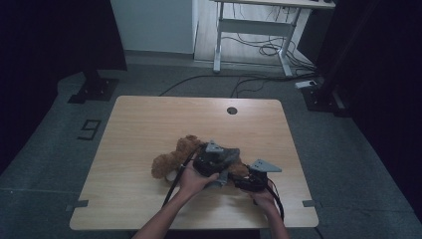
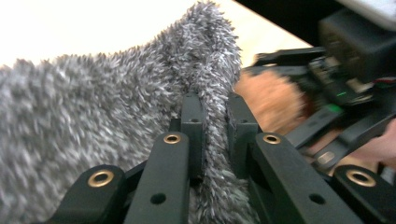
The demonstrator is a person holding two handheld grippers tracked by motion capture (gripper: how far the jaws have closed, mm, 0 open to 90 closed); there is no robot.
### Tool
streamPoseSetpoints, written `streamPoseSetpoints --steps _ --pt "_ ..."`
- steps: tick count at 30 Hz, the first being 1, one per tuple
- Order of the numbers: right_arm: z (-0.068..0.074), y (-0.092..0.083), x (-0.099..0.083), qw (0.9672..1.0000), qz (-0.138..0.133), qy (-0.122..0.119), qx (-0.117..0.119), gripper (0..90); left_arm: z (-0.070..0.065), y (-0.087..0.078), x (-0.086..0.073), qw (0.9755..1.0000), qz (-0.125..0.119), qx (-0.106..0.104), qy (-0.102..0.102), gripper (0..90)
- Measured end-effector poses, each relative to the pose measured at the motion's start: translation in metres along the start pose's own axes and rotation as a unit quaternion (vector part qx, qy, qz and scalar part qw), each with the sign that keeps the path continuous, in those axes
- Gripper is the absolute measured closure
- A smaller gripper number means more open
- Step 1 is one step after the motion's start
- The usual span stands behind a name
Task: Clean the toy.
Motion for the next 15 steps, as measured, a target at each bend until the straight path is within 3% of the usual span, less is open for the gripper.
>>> streamPoseSetpoints --steps 2,4,7,11,12,15 --pt "0.0 0.0 0.0 1.0 0.0 0.001 0.0 36.7 0.012 -0.007 -0.004 0.9999 -0.002 0.014 -0.008 80.6" --pt "0.0 0.0 0.0 1.0 -0.002 0.0 0.001 36.7 0.021 -0.016 -0.008 0.9997 -0.007 0.01 -0.022 80.6" --pt "0.001 0.0 0.0 1.0 -0.002 -0.001 -0.001 36.7 0.028 -0.03 -0.01 0.9994 -0.021 0.022 -0.018 80.6" --pt "0.0 0.0 0.0 1.0 -0.004 0.0 -0.002 36.8 0.049 -0.052 -0.012 0.9971 -0.037 0.062 -0.023 80.7" --pt "0.0 0.0 0.0 1.0 -0.004 0.001 -0.002 36.8 0.059 -0.056 -0.017 0.9963 -0.038 0.07 -0.034 80.7" --pt "0.001 0.0 0.0 1.0 -0.004 0.0 -0.002 36.9 0.07 -0.062 -0.031 0.9959 -0.044 0.053 -0.059 80.8"
Point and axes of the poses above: each handheld gripper's, and its own axes: y roughly forward along the jaws, x roughly out of its top, z roughly to its left, the point moved 10 cm from there along y, roughly forward along the jaws, and after that the axes turned 8 degrees about -y, right-handed, at the moved point
